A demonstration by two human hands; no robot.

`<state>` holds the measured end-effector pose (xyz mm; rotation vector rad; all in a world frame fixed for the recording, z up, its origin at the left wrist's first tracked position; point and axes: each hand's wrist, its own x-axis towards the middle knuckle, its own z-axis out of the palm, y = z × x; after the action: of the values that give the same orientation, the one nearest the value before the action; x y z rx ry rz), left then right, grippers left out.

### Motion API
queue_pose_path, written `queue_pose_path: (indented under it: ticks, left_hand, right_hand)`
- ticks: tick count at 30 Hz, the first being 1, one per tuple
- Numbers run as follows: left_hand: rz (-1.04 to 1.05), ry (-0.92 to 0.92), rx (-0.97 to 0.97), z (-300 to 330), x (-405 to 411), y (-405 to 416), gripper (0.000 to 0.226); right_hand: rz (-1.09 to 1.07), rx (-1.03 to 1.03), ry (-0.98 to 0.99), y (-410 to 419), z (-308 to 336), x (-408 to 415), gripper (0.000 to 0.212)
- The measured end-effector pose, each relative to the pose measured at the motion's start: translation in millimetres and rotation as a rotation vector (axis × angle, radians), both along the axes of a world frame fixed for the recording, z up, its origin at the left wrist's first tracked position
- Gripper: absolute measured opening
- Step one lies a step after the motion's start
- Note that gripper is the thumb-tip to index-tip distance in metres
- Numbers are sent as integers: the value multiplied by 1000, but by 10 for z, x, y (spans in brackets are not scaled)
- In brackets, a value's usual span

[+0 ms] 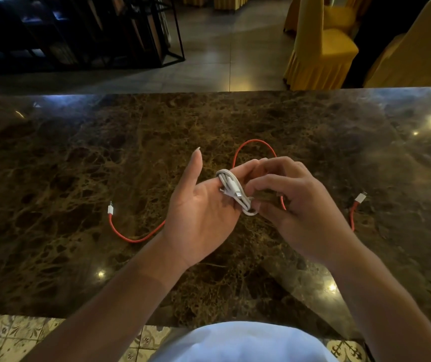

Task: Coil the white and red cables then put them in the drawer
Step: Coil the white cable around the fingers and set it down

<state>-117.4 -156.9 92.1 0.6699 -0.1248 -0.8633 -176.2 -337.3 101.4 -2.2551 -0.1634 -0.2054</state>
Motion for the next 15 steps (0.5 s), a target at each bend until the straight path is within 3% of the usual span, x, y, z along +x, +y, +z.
queue_pose_path:
  ticks: [2,6,9,15]
  left_hand:
    - [24,7,-13,13,14,12,92]
    - [153,14,-40,32,55,47,95]
    - [196,4,-36,44,55,51,95]
    - [136,-112,107,53,31,35,92]
  right_hand:
    - [1,61,-17,37,15,30,28]
    - [-249,144,-52,155,-63,59,23]
    - [-159,270,-2,229,-130,6,19]
    - [-167,269,-25,167,-96,18,20]
